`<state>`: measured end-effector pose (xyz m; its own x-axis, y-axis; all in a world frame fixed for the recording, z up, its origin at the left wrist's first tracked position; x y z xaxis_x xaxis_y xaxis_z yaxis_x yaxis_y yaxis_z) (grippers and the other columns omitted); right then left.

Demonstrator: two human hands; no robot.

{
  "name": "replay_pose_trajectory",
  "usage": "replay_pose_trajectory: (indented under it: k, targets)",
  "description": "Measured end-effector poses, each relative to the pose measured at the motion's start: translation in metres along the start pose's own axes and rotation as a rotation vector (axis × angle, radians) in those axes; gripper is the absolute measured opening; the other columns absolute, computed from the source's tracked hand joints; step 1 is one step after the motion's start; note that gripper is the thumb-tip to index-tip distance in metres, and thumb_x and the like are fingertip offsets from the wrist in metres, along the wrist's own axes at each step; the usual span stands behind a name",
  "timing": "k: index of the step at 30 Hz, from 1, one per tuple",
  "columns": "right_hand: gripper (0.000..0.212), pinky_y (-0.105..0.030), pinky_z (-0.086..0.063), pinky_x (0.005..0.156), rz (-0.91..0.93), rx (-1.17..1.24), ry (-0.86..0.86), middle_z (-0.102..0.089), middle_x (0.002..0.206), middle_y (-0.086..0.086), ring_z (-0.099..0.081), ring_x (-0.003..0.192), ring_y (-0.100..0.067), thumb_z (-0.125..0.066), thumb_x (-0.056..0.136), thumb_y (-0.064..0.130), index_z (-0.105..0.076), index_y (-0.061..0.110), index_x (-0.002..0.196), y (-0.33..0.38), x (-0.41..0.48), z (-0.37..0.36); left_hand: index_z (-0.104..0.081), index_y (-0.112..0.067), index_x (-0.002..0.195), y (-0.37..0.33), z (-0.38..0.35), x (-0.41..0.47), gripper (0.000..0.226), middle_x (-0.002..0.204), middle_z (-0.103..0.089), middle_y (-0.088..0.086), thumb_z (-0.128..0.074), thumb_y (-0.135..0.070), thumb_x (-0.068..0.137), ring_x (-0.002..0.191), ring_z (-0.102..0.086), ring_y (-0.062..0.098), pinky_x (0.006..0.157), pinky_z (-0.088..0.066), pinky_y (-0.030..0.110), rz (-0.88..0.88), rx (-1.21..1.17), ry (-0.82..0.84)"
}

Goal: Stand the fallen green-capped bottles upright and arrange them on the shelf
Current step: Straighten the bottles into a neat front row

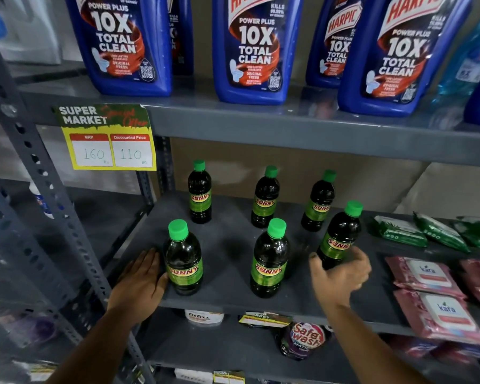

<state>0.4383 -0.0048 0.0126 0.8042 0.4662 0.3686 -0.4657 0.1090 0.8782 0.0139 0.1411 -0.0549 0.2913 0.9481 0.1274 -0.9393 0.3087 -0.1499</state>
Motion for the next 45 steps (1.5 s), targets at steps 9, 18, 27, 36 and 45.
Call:
replay_pose_trajectory:
  k: [9,18,27,36,45]
  targets:
    - [0.077,-0.038,-0.049,0.085,-0.159,-0.11,0.358,-0.063,0.113,-0.004,-0.063,0.105,-0.029,-0.088,0.065,0.02,-0.044,0.017,0.127,-0.045,0.061,-0.015,-0.034,-0.009,0.142,0.001,-0.001,0.0,0.085,0.15,-0.035,0.015,0.001,-0.063,0.087,0.138,-0.027,0.031,0.111,-0.024,0.048,-0.011,-0.025,0.009]
    - [0.068,-0.032,-0.046,0.076,-0.146,-0.087,0.417,-0.064,0.103,-0.001,-0.062,0.092,-0.022,-0.088,0.066,0.018,-0.045,0.016,0.119,-0.037,0.041,-0.009,-0.034,-0.009,0.142,0.0,0.001,-0.001,0.078,0.15,-0.036,0.014,-0.005,-0.057,0.088,0.139,-0.027,0.03,0.111,-0.024,0.047,-0.007,-0.002,0.006]
    - [0.063,-0.031,-0.047,0.074,-0.13,-0.072,0.431,-0.063,0.095,0.005,-0.061,0.084,-0.008,-0.088,0.063,0.013,-0.048,0.02,0.111,-0.034,0.003,0.02,-0.036,-0.008,0.141,-0.004,0.004,-0.003,0.087,0.148,-0.038,0.016,0.004,-0.063,0.087,0.137,-0.03,0.032,0.109,-0.027,0.048,-0.017,-0.03,0.0]
    - [0.066,-0.027,-0.047,0.071,-0.103,-0.077,0.424,-0.066,0.096,0.005,-0.063,0.086,-0.008,-0.089,0.062,0.013,-0.048,0.021,0.114,-0.035,-0.009,0.028,-0.035,-0.005,0.141,-0.005,0.005,-0.003,0.094,0.148,-0.037,0.017,0.009,-0.066,0.084,0.138,-0.029,0.031,0.11,-0.025,0.046,-0.01,-0.028,-0.002]
    - [0.07,-0.035,-0.052,0.079,-0.112,-0.089,0.413,-0.067,0.102,0.001,-0.066,0.092,-0.018,-0.089,0.061,0.015,-0.049,0.019,0.119,-0.043,-0.009,0.028,-0.03,-0.008,0.144,-0.006,0.007,-0.004,0.089,0.152,-0.032,0.014,0.004,-0.065,0.084,0.14,-0.024,0.028,0.112,-0.02,0.044,-0.008,-0.038,-0.001]
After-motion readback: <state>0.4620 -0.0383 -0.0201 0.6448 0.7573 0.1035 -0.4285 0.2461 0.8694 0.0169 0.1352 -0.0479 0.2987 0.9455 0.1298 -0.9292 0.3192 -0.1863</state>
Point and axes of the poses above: each hand's wrist, its own x-axis towards the middle knuckle, its own z-axis out of the back of the hand, y = z × x, the point moved 8 cm from there along x, towards the middle knuckle
